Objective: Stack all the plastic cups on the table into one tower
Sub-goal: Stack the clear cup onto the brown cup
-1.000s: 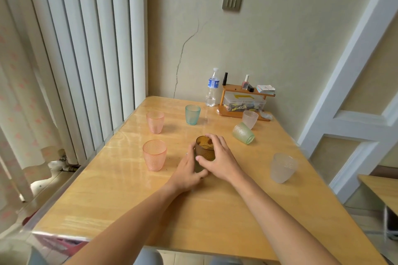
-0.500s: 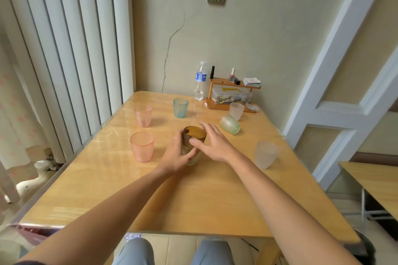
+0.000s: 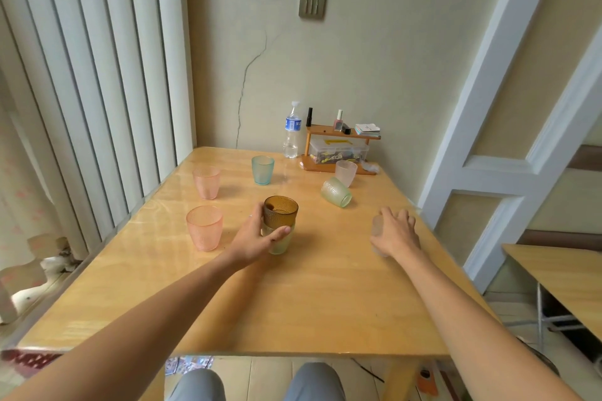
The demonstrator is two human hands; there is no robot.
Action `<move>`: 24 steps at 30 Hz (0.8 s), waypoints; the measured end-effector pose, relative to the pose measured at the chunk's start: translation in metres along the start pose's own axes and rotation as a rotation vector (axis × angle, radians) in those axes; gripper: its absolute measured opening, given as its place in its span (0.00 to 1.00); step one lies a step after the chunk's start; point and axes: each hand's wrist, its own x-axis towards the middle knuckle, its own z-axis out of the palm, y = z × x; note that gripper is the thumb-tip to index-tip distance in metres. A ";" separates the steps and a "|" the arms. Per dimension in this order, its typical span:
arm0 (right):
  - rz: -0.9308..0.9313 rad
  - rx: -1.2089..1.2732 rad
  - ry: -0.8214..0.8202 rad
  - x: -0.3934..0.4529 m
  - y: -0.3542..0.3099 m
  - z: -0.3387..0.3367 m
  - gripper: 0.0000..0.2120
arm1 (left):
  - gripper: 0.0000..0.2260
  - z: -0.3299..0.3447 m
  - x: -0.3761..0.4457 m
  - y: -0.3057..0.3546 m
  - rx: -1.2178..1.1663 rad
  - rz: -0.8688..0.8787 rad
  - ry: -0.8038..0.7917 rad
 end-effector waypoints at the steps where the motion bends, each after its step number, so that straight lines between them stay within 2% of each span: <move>1: -0.007 0.026 0.014 -0.001 -0.002 -0.002 0.31 | 0.26 -0.001 0.000 0.001 0.000 -0.005 -0.004; 4: -0.074 0.185 0.062 -0.008 -0.023 -0.010 0.32 | 0.30 -0.002 0.000 0.002 -0.021 -0.022 -0.014; 8: -0.278 0.382 0.149 -0.022 -0.077 -0.028 0.31 | 0.35 -0.003 0.000 0.001 -0.048 -0.025 -0.017; 13: -0.502 0.458 0.206 -0.031 -0.135 -0.041 0.30 | 0.35 -0.005 0.000 0.002 -0.055 -0.023 -0.034; 18: -0.568 0.438 0.168 -0.031 -0.161 -0.033 0.30 | 0.32 -0.005 0.000 0.003 -0.035 -0.020 -0.035; 24: -0.595 0.385 0.016 -0.031 -0.170 -0.013 0.33 | 0.31 -0.004 0.000 0.004 -0.035 0.000 -0.036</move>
